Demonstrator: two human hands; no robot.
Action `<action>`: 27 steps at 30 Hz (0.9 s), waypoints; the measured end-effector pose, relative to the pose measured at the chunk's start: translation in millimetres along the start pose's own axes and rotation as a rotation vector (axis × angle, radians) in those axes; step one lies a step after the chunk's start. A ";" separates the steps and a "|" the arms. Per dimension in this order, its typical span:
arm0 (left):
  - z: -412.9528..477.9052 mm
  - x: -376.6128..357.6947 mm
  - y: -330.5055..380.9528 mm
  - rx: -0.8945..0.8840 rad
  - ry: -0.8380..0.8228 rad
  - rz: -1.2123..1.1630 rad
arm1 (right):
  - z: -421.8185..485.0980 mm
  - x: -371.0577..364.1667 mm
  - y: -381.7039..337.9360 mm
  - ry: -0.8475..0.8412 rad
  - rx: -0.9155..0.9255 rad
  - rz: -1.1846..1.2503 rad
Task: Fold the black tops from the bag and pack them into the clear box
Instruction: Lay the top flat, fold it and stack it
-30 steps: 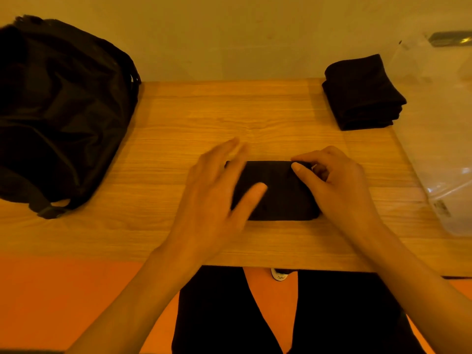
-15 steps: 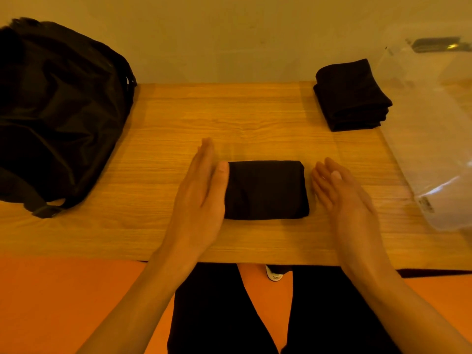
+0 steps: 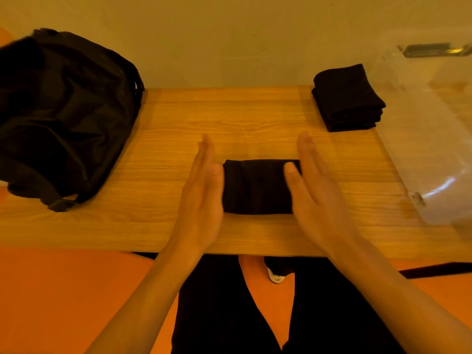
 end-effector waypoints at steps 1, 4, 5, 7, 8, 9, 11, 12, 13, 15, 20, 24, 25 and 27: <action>0.5 -4.5 0.0 -0.103 -0.085 0.241 | 5.2 -8.0 -2.1 -0.027 0.092 -0.229; 2.6 -17.5 -11.8 -0.216 -0.286 0.730 | 19.0 -30.0 -0.9 -0.057 0.239 -0.620; 3.1 -17.8 -16.4 -0.190 -0.299 0.788 | 21.2 -33.1 2.0 -0.066 0.242 -0.673; 3.5 -15.6 -22.3 -0.149 -0.288 0.807 | 21.5 -34.1 9.1 -0.080 0.231 -0.700; 3.0 -14.6 -24.1 -0.134 -0.276 0.800 | 21.2 -32.8 12.1 -0.086 0.228 -0.694; 2.2 -13.4 -25.7 -0.123 -0.260 0.796 | 20.9 -30.7 13.9 -0.091 0.224 -0.687; 2.1 -9.1 -25.5 -0.099 -0.211 0.752 | 23.0 -25.9 16.3 -0.106 0.207 -0.670; 1.3 -6.0 -24.6 -0.072 -0.184 0.686 | 24.4 -22.1 16.6 -0.117 0.196 -0.662; -0.8 -2.5 -22.5 -0.035 -0.153 0.592 | 26.0 -17.5 16.2 -0.122 0.190 -0.659; -6.4 6.0 -14.5 0.018 -0.062 0.394 | 28.9 -5.3 12.2 -0.075 0.205 -0.665; -3.8 11.2 7.2 -0.124 -0.010 0.296 | 32.4 -15.3 -3.7 -0.076 0.291 -0.735; 10.1 -18.4 -6.4 -0.282 -0.326 0.731 | 32.4 -31.7 1.7 -0.121 0.284 -0.747; 13.5 -18.5 -13.4 -0.242 -0.339 0.772 | 32.6 -31.2 5.5 -0.115 0.275 -0.731; 18.5 -13.4 -24.1 -0.167 -0.334 0.795 | 33.7 -28.4 14.0 -0.106 0.246 -0.696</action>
Point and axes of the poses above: each hand's wrist, its own z-axis towards the middle knuckle, its own x-axis out of the back of the hand, y = z × x, the point moved 4 cm from there along z, towards the middle knuckle, and after that the axes turned 5 degrees about -z, right-handed, at the moved point
